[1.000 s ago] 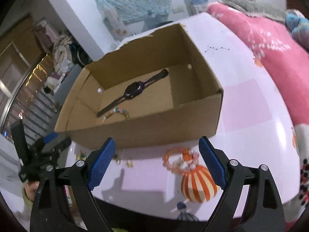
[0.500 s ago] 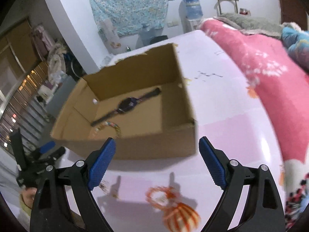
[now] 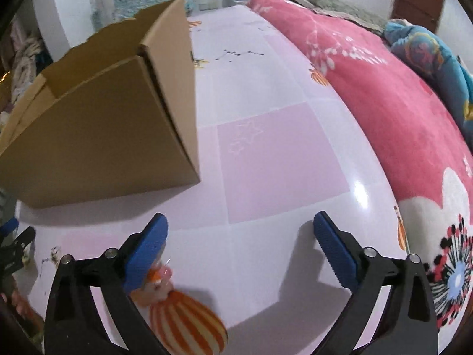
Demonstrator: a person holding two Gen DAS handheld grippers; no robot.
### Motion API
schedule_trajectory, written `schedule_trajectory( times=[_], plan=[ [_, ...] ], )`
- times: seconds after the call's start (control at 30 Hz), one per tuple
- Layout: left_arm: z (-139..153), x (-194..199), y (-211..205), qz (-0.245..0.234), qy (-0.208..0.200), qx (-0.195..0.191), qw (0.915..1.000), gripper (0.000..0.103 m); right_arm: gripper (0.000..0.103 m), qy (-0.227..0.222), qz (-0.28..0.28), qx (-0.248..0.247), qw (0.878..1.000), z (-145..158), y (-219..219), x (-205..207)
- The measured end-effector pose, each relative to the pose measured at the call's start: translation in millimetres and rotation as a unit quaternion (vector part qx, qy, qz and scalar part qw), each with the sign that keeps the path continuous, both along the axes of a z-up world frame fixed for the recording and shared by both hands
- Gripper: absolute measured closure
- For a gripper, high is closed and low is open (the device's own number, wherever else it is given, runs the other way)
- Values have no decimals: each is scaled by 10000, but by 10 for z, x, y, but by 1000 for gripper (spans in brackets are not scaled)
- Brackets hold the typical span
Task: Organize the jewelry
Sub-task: 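Move the right tool down to the orange bead bracelet on the table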
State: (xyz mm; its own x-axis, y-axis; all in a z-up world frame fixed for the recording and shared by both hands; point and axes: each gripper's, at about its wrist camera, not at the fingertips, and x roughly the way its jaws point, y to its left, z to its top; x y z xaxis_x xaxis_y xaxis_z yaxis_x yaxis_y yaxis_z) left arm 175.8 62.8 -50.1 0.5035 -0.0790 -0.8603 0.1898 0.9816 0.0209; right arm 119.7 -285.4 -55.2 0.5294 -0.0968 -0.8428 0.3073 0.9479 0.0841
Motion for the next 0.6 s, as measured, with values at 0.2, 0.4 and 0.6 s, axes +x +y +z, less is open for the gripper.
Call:
schedule_trajectory(
  times=[0.2, 0.4, 0.6],
  plan=[
    [-23, -17, 0, 41, -152, -40, 9999, 4, 8, 142, 19, -667, 9977, -88, 142, 81],
    [7, -23, -16, 40, -125, 19, 9999, 4, 8, 96, -92, -413, 9991, -106, 76, 58],
    [17, -52, -40, 102, -159, -29, 9998, 4, 8, -150, 22, -456, 9988, -119, 103, -7]
  ],
)
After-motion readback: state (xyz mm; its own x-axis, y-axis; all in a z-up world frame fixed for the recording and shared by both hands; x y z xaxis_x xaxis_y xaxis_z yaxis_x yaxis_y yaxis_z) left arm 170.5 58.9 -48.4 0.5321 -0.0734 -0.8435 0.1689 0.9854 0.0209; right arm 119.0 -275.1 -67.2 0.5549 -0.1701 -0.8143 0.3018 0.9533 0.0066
